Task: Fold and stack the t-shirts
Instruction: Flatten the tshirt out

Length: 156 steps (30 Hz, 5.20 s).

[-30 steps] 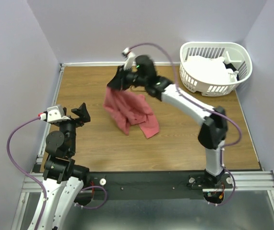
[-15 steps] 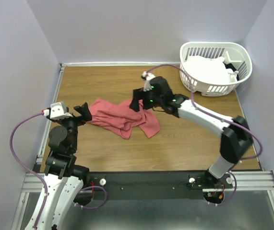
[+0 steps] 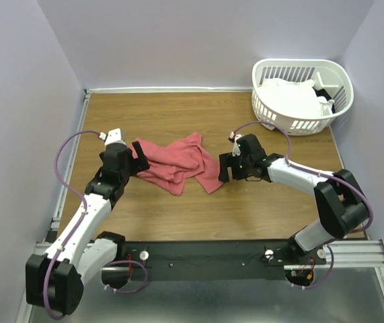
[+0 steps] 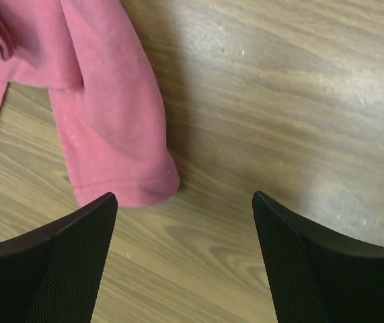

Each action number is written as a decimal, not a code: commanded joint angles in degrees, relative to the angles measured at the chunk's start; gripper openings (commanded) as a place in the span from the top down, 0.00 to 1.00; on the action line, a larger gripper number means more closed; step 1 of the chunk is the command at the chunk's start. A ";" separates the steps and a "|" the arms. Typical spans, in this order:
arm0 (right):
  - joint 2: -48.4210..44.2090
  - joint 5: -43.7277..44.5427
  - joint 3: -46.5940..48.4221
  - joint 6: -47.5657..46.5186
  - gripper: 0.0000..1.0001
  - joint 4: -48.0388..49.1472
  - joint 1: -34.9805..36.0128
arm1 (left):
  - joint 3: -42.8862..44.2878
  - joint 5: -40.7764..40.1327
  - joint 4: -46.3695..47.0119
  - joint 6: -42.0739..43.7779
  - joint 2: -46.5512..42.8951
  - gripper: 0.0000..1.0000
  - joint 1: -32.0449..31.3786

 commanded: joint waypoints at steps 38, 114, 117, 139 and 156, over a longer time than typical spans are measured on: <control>9.39 -3.98 9.55 -1.69 0.99 6.87 -4.97 | 10.48 -1.60 17.54 -16.58 33.48 0.94 8.28; 7.88 -9.67 1.39 1.13 0.40 4.93 3.89 | 4.35 -8.01 -1.09 -22.90 30.67 0.61 -15.97; 8.06 -8.10 1.21 0.87 0.40 5.02 3.98 | 4.53 -9.23 -2.41 -23.08 29.88 0.76 -16.06; 3.40 10.36 -4.77 11.32 0.42 1.68 -13.15 | 8.13 -15.40 -8.31 -8.84 16.69 0.95 8.45; 3.14 7.47 -1.87 8.25 0.39 -0.69 -15.53 | 9.63 -1.86 -13.92 -5.32 17.15 0.94 18.75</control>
